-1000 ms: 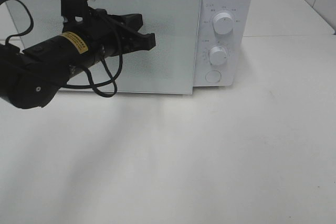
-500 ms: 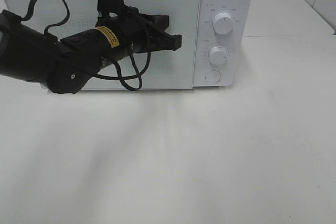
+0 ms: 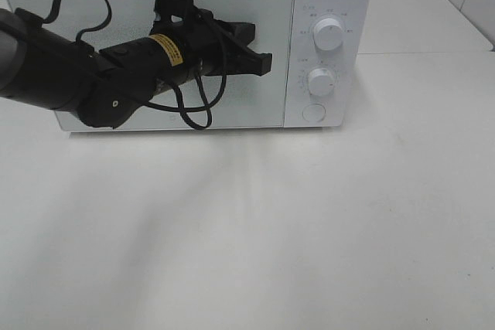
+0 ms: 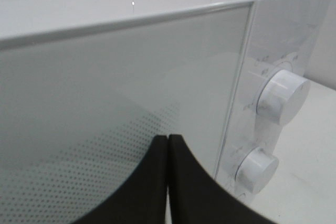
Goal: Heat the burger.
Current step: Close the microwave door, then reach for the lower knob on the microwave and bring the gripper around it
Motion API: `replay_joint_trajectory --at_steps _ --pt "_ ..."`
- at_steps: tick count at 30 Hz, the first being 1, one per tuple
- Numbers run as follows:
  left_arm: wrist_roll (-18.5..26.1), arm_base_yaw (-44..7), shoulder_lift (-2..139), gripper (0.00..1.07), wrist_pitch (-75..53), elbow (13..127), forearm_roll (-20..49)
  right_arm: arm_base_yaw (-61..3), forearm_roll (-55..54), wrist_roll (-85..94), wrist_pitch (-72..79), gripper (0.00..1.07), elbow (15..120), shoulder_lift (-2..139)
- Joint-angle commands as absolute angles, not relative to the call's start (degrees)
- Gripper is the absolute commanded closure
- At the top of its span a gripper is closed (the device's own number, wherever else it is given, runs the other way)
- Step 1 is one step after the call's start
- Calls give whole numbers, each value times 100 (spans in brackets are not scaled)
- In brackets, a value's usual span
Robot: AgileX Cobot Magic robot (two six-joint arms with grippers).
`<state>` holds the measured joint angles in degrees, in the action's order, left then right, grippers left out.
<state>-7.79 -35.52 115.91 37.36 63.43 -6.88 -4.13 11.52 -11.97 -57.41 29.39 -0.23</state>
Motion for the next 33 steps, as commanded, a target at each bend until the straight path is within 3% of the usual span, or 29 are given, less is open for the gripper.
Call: replay_joint_trajectory --at_steps 1,7,12,13,14,15,16,17,18,19,21,30,33 --pt "-837 -3495 11385 107 3037 6503 -281 -372 1146 -1249 -5741 31 2945 -160" --pt "-837 -4079 10966 107 1215 6503 -533 -372 1146 -1249 -5741 31 2945 -160" --pt "-837 -4360 10823 106 430 6503 -533 -372 1146 -1249 -5741 31 2945 -160" --pt "-837 -4486 10760 92 155 6503 -533 -372 1146 -1249 -5741 31 2945 -160" --pt "-837 -4486 10760 92 155 6503 -533 -372 1146 -1249 -5741 31 2945 -160" --pt "-837 -4635 10674 67 -218 6503 -510 -372 1146 -1249 -5741 31 2945 -160" --pt "-837 -4635 10674 67 -218 6503 -510 -372 1146 -1249 -5741 31 2945 -160" --pt "-837 -4704 10634 51 -418 6503 -510 -372 1146 -1249 -5741 31 2945 -160" --pt "-837 -4813 10577 23 -693 6503 -510 -372 1146 -1249 -5741 31 2945 -160" --pt "-837 -4870 10548 11 -808 6503 -521 -372 1146 -1249 -5741 31 2945 -160" --pt "-842 -4950 10514 6 -1169 6520 -510 -372 1146 -1249 -5741 31 2945 -160" --pt "-842 -5036 10222 7 -2813 6526 -155 -372 1146 -1249 -5741 31 2945 -160" --pt "-831 -5031 9941 7 -4051 6526 -63 -372 1146 -1249 -5741 31 2945 -160"
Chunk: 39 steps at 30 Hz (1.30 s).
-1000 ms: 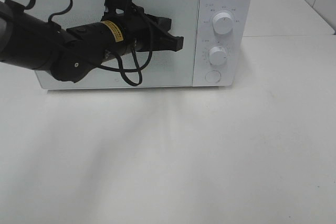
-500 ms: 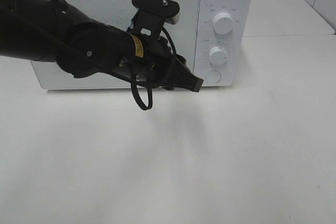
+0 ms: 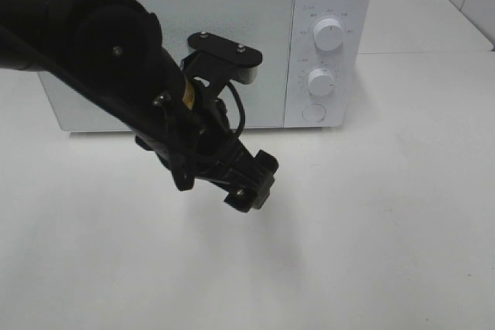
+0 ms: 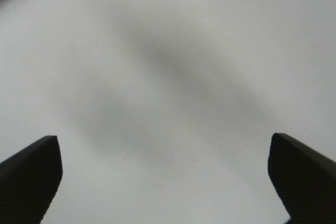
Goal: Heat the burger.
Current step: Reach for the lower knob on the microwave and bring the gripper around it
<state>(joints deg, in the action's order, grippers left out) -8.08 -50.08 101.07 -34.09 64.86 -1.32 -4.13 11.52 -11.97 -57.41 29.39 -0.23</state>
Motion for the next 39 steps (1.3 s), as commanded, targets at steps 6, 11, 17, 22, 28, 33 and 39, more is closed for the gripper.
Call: replay_joint_trajectory --at_steps 6,11,17,22,28,33,39 --pt "-837 -5031 9643 7 -4933 6526 -80 -372 1146 -1249 -5741 31 2945 -160" --pt "-814 -4710 9356 7 -5495 6520 97 -372 1146 -1249 -5741 31 2945 -160" --pt "-607 -3799 8875 7 -6073 6520 143 -372 1146 -1249 -5741 31 2945 -160" --pt "-315 -2853 8377 7 -6314 6520 241 -372 1146 -1249 -5741 31 2945 -160" --pt "258 -1450 7861 7 -6595 6434 653 -372 1146 -1249 -5741 31 2945 -160" --pt "533 -413 7380 7 -6663 6022 842 -372 1146 -1249 -5741 31 2945 -160" --pt "476 172 6686 7 -6400 5351 1014 -372 1146 -1249 -5741 31 2945 -160"
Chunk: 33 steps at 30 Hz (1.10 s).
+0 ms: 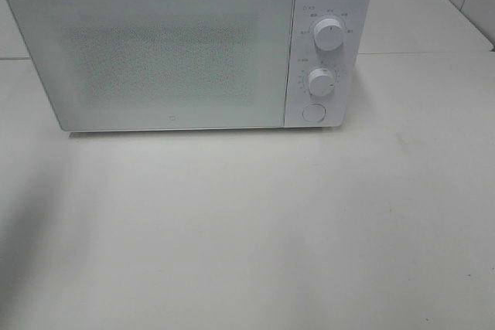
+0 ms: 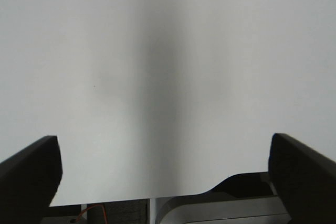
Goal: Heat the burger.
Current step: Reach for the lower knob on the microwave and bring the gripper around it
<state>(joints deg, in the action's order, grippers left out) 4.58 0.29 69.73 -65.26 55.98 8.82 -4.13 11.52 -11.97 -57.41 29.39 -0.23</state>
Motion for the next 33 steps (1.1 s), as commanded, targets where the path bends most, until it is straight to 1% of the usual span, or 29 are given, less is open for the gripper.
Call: replay_joint_trajectory --at_steps 1,3,5,7,10,19,20,24,25,27,28,33 --pt "476 172 6566 7 -6400 5243 980 -372 1146 -1249 -5741 31 2945 -160" --pt "516 172 6366 7 -6417 5065 957 -372 1146 -1249 -5741 31 2945 -160" --pt "693 172 6039 7 -6411 4733 963 -372 1146 -1249 -5741 31 2945 -160" --pt "733 172 5924 7 -6411 4635 963 -372 1146 -1249 -5741 31 2945 -160" --pt "848 172 5483 7 -6325 4148 963 -372 1146 -1249 -5741 31 2945 -160" --pt "848 172 4549 7 -5976 3168 911 -372 1146 -1249 -5741 31 2945 -160" --pt "848 172 4234 7 -5838 2956 871 -372 1146 -1249 -5741 31 2945 -160" --pt "831 172 3776 7 -5959 2899 733 -372 1146 -1249 -5741 31 2945 -160" --pt "808 172 3432 7 -5964 2888 682 -372 1146 -1249 -5741 31 2945 -160" --pt "808 172 3289 7 -5964 2888 682 -372 1146 -1249 -5741 31 2945 -160" --pt "808 172 2945 7 -5964 2888 682 -372 1146 -1249 -5741 31 2945 -160" --pt "808 172 2275 7 -5964 2888 682 -372 1146 -1249 -5741 31 2945 -160"
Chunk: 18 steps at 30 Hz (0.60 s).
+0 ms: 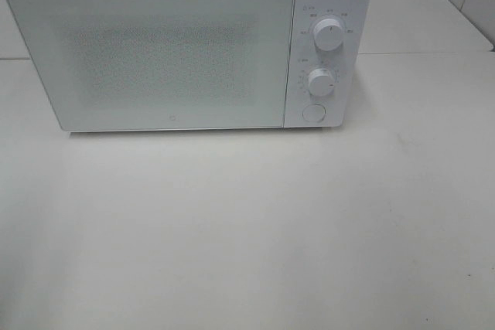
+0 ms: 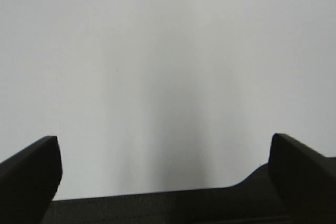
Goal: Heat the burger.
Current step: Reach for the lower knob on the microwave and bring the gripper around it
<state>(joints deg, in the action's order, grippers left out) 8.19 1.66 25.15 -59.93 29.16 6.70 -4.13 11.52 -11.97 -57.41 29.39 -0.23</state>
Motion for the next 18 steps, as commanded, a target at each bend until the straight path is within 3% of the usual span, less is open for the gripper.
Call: replay_joint_trajectory --at_steps 1,18 --pt "808 172 1965 7 -5964 2888 682 -372 1146 -1249 -5741 31 2945 -160" --pt "825 172 -149 7 -5936 2893 951 -372 1146 -1243 -5741 31 2945 -160"
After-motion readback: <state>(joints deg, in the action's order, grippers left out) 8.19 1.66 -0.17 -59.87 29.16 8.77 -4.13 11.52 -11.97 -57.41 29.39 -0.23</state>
